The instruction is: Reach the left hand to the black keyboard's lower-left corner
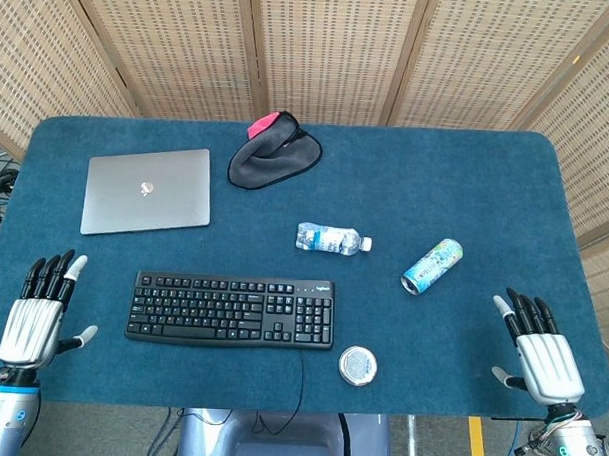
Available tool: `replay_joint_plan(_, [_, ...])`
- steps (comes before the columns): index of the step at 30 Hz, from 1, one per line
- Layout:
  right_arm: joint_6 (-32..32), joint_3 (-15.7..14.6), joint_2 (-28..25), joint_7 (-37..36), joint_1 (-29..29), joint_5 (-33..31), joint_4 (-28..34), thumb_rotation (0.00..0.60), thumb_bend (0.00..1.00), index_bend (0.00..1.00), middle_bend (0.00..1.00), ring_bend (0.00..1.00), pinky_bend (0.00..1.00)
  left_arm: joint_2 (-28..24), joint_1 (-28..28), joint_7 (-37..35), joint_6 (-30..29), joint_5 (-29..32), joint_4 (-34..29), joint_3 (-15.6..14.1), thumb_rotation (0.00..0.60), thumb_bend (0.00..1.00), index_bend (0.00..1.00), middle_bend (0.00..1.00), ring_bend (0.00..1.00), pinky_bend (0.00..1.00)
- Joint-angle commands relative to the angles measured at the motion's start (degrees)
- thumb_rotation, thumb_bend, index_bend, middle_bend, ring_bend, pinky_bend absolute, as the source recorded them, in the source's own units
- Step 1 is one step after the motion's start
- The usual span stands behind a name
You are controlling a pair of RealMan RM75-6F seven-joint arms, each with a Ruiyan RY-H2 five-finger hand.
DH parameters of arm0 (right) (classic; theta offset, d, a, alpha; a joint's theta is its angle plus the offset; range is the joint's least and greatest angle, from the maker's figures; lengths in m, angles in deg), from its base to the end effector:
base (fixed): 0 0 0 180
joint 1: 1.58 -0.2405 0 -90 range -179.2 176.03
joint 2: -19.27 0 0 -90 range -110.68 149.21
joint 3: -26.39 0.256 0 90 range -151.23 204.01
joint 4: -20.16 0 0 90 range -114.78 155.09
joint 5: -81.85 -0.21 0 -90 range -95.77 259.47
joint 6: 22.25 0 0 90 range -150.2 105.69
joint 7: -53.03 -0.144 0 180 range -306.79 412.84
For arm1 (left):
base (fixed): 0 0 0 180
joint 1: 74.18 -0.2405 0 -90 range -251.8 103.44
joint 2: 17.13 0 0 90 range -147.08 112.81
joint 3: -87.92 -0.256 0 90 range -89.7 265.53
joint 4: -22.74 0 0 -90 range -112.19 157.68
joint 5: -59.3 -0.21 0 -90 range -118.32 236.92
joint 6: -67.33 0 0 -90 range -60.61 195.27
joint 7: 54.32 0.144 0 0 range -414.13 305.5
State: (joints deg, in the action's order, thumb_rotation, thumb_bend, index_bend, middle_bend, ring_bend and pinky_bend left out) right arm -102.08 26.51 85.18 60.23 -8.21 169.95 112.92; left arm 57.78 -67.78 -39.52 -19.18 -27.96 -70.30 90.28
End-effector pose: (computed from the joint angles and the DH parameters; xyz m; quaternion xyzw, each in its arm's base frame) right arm -0.3050 -0.1786 0.1277 0.6568 -0.3795 0.3376 0.5574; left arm -0.2791 0.1847 0.1005 -0.6164 -0.3535 -0.3877 0.5871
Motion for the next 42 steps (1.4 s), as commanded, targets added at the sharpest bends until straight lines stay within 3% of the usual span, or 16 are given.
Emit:
replay_joint_plan(1, [0.11, -0.02, 0.04, -0.13, -0.04, -0.01, -0.08, 0.6, 0.02, 0.0, 0.0, 0.0, 0.0, -0.01, 0.02, 0.1, -0.07, -0.06, -0.07, 0.03, 0.6, 0.14, 0.0, 0.0, 0.0, 0.0])
replay_joint_plan(8, [0.09, -0.16, -0.2, -0.45, 0.02, 0.14, 0.08, 0.6, 0.02, 0.0, 0.0, 0.0, 0.0, 0.15, -0.11, 0.6, -0.18, -0.12, -0.42, -0.11, 0.6, 0.16, 0.0, 0.02, 0.04, 0.01])
replay_joint_plan(11, [0.04, -0.13, -0.19, -0.72, 0.05, 0.12, -0.01, 0.6, 0.02, 0.0, 0.0, 0.0, 0.0, 0.47, -0.12, 0.73, -0.17, 0.07, -0.68, -0.04, 0.6, 0.22, 0.0, 0.26, 0.29, 0.16])
replay_joint_plan(14, [-0.12, -0.07, -0.38, -0.88, 0.12, 0.08, 0.16, 0.6, 0.02, 0.0, 0.0, 0.0, 0.0, 0.12, 0.15, 0.47, 0.85, 0.35, -2.07, -0.28, 0.6, 0.33, 0.0, 0.45, 0.45, 0.27])
replay_joint_plan(17, [-0.19, -0.05, -0.53, -0.96, 0.16, 0.06, 0.34, 0.6, 0.02, 0.0, 0.0, 0.0, 0.0, -0.88, 0.93, 1.71, 3.09, 1.15, -4.31, -0.57, 0.6, 0.57, 0.0, 0.61, 0.59, 0.35])
replay_joint_plan(19, [-0.18, -0.03, -0.46, -1.06, 0.16, 0.03, 0.23, 0.6, 0.02, 0.0, 0.0, 0.0, 0.0, -2.0, 1.7, 3.58, 5.37, 2.29, -6.54, -0.8, 0.6, 0.7, 0.0, 0.65, 0.62, 0.37])
replay_joint_plan(22, [-0.19, 0.01, -0.47, -1.26, 0.14, 0.04, 0.16, 0.6, 0.02, 0.0, 0.0, 0.0, 0.0, -4.32, 2.98, 5.31, 9.1, 4.65, -10.7, -0.98, 0.6, 0.8, 0.0, 0.66, 0.64, 0.38])
replay_joint_plan(25, [-0.24, 0.01, -0.54, -1.39, 0.16, 0.09, 0.2, 0.6, 0.02, 0.0, 0.0, 0.0, 0.0, -6.51, 4.12, 5.93, 12.09, 6.76, -13.82, -0.9, 0.6, 0.84, 0.0, 0.67, 0.64, 0.38])
replay_joint_plan(28, [-0.18, -0.04, -0.61, -1.46, 0.14, 0.16, 0.25, 0.6, 0.02, 0.0, 0.0, 0.0, 0.0, -12.34, 7.35, 7.48, 20.26, 13.81, -20.78, -0.8, 0.6, 0.85, 0.0, 0.67, 0.64, 0.38])
replay_joint_plan(32, [-0.14, -0.01, -0.49, -1.62, 0.11, 0.13, 0.04, 0.6, 0.02, 0.0, 0.0, 0.0, 0.0, -17.0, 11.45, 9.05, 27.93, 22.16, -25.4, -0.57, 0.6, 0.86, 0.0, 0.67, 0.64, 0.39])
replay_joint_plan(39, [-0.17, 0.04, -0.71, -1.93, 0.14, 0.08, 0.18, 0.6, 0.02, 0.0, 0.0, 0.0, 0.0, -20.19, 19.12, 13.63, 36.64, 36.15, -27.89, -1.19, 0.6, 0.87, 0.0, 0.67, 0.64, 0.39])
replay_joint_plan(42, [-0.05, 0.07, -0.69, -2.08, 0.1, -0.04, 0.08, 0.6, 0.02, 0.0, 0.0, 0.0, 0.0, -19.77, 21.94, 15.63, 37.22, 40.59, -27.7, -1.54, 0.6, 0.87, 0.0, 0.67, 0.64, 0.39])
